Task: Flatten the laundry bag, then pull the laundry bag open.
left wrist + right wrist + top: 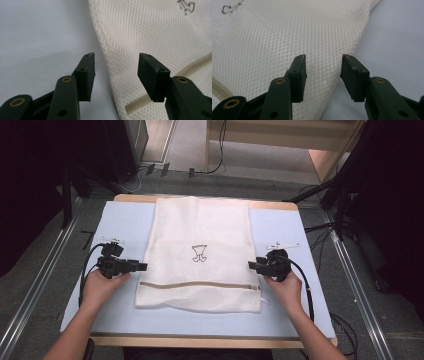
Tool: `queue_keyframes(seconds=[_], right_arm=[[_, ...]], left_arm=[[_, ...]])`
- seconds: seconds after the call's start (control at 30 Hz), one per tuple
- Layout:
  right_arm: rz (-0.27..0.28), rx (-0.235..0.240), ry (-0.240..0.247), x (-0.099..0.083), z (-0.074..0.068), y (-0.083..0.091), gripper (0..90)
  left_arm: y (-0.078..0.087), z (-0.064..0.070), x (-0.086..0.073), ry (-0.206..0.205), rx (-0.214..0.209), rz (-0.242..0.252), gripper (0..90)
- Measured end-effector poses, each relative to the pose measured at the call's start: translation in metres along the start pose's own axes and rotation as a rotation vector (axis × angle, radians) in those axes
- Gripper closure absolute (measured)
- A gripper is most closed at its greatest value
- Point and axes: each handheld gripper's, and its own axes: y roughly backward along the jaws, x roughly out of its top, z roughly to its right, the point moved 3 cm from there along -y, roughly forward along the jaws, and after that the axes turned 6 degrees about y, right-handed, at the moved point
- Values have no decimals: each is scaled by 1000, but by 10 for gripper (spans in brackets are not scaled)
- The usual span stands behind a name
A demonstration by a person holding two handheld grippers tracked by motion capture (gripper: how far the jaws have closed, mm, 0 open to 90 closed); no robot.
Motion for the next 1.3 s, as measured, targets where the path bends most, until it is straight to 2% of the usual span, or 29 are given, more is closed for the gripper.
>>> queue_keyframes(seconds=[0.1, 0.13, 0.17, 0.23, 0.27, 0.3, 0.37, 0.43, 0.47, 0.57, 0.67, 0.73, 0.87, 0.97, 1.07, 1.1, 1.3], right_arm=[[-40, -9, 17, -6, -3, -5, 568], [-52, -16, 31, -7, -3, -8, 580], [-67, -20, 37, -8, -4, -11, 595], [-69, -49, 61, -8, -6, -13, 685], [-70, -55, 59, -8, -5, -12, 755], [-70, -48, 52, -8, -5, -12, 787], [-68, -22, 29, -8, -1, -12, 829], [-73, 9, -7, -8, 2, -13, 845], [-76, 18, -4, -7, 4, -13, 851], [-80, 0, 11, -2, 6, -15, 856], [-64, -19, 16, 5, 9, -20, 860], [-60, -22, 3, 9, 13, -24, 861], [-58, -21, 20, 15, 19, -30, 859], [-47, -11, -21, 16, 23, -32, 825], [-42, -10, -27, 16, 24, -30, 753], [-34, -5, -30, 16, 24, -28, 729], [-7, 18, -34, 18, 20, -20, 675]], left_arm=[[-10, 0, -2, 38, 2, -38, 565], [-11, 0, -2, 31, 11, -21, 604], [-13, 1, -1, 28, 3, -25, 654], [-15, 2, -1, 20, 8, -28, 684], [-16, 4, -1, -25, 15, -29, 698], [-17, 5, -1, -40, 21, -30, 733], [-18, 4, 0, -36, 18, -38, 818], [-19, 3, 2, -38, 18, -48, 853], [-19, 3, 4, -40, 19, -44, 857], [-21, 1, 14, -31, 29, -15, 857], [-23, -2, 22, -42, 44, 8, 856], [-25, -5, 25, -54, 49, 15, 854], [-28, -11, 30, -42, 51, 17, 842], [-29, -15, 32, -28, 29, 29, 773], [-24, -12, 31, -40, 3, 31, 675], [-22, -11, 31, -32, -5, 35, 648], [-17, -6, 30, -59, -5, 37, 528]])
